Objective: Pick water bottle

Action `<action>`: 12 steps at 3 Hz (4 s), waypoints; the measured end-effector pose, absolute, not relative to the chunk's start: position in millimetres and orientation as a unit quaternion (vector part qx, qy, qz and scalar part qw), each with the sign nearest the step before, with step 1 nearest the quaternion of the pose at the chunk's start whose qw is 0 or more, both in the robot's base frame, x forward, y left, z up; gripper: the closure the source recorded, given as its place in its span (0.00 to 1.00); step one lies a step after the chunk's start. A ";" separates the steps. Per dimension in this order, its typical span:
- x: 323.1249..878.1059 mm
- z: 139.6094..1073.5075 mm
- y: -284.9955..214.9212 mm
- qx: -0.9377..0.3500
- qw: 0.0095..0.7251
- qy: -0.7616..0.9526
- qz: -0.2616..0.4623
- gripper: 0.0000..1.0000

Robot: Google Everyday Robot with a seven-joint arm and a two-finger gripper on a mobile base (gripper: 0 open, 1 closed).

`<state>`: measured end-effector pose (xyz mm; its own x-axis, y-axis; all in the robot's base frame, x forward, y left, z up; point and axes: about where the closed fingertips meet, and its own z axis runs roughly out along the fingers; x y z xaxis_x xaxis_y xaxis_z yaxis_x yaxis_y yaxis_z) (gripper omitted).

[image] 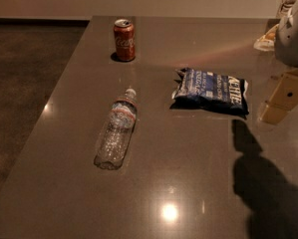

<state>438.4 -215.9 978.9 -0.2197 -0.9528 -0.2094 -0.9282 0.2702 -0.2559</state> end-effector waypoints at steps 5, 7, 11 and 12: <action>506.0 967.5 -75.8 -0.758 0.185 0.626 0.016 0.00; 496.0 940.2 -1.2 -0.843 0.168 0.509 0.034 0.00; 465.7 852.7 49.5 -0.937 0.048 0.346 -0.001 0.00; 467.1 845.3 50.9 -0.942 0.015 0.336 0.009 0.18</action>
Offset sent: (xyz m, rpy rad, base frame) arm 0.0239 0.0311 -0.0036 -0.0150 -0.0061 0.1320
